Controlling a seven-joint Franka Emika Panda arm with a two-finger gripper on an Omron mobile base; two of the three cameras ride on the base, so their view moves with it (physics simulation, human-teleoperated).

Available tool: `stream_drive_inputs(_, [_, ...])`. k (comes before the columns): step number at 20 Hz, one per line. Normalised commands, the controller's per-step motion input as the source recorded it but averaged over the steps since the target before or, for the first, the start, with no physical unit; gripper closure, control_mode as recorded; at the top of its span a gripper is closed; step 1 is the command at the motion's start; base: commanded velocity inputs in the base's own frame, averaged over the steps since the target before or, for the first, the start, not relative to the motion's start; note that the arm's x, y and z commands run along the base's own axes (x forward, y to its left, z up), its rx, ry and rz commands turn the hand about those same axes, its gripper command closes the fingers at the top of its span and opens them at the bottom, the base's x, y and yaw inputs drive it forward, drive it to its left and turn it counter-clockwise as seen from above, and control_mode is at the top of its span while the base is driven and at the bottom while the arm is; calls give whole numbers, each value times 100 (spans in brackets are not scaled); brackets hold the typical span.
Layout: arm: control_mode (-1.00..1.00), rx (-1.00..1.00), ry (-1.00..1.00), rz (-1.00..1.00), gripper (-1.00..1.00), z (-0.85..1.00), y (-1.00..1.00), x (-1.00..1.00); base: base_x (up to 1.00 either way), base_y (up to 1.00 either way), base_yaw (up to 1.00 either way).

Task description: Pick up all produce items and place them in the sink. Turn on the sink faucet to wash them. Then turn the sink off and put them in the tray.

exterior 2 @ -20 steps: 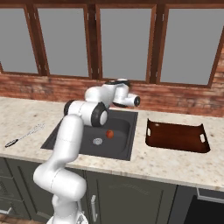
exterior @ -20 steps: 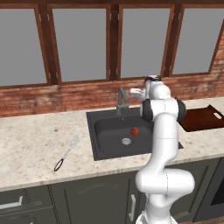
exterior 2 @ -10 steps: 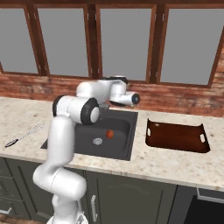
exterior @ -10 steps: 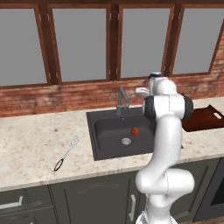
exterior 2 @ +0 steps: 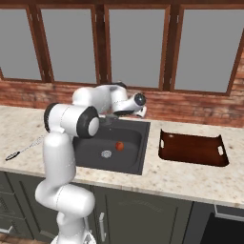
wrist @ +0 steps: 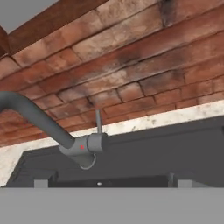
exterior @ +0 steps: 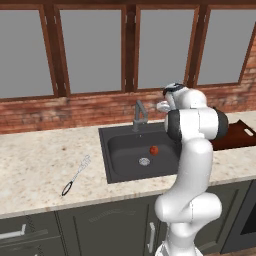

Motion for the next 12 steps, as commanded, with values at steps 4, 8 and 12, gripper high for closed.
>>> stream_drive_inputs(4, [-100,-11,23,-7,-100,-17,0,-36,0,0,0])
stream_drive_inputs(8, [-100,-9,29,-7,-100,-20,0,-18,0,0,0])
stream_drive_inputs(12, [-100,-7,30,-6,-100,-23,0,-18,0,0,0])
